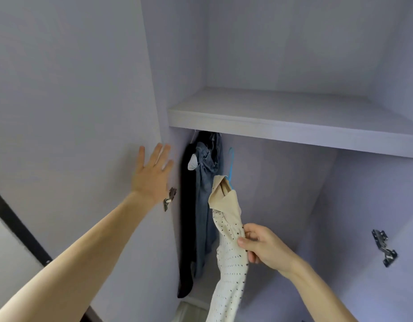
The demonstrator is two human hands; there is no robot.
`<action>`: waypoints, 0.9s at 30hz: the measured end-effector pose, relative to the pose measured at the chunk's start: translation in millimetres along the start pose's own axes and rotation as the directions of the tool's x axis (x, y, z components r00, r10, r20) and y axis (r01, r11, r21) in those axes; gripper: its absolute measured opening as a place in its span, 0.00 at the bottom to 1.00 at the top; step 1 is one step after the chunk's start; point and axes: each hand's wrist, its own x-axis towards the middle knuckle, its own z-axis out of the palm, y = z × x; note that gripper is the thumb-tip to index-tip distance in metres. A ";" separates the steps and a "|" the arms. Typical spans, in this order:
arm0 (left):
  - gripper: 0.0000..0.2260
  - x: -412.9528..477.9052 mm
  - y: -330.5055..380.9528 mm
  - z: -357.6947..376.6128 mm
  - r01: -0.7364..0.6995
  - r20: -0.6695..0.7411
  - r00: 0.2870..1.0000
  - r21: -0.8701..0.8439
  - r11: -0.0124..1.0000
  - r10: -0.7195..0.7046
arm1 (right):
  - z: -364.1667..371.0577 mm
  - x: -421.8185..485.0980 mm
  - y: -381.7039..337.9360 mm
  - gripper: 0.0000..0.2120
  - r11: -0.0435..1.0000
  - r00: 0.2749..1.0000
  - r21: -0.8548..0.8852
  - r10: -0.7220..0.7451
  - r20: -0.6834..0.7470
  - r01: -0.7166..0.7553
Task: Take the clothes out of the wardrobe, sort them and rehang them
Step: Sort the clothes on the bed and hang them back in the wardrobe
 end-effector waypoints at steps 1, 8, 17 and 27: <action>0.30 6.3 -9.2 4.1 0.020 -0.029 0.999 0.046 0.999 -0.019 | -1.4 10.2 -4.3 0.06 1.000 1.000 0.003 -0.002 -0.022 0.002; 0.29 26.9 -50.2 42.7 0.110 -0.230 0.973 0.322 0.940 -0.035 | -21.2 105.5 -21.9 0.06 0.999 0.984 0.047 0.015 -0.177 -0.007; 0.29 37.4 -58.7 65.4 0.128 -0.359 0.933 0.345 0.930 0.005 | -50.0 232.4 -34.6 0.06 0.994 0.949 -0.086 -0.091 -0.301 0.068; 0.29 39.2 -55.7 62.3 0.171 -0.403 0.915 0.398 0.901 0.004 | -51.3 324.3 -22.4 0.03 0.987 0.964 -0.157 -0.025 -0.265 -0.017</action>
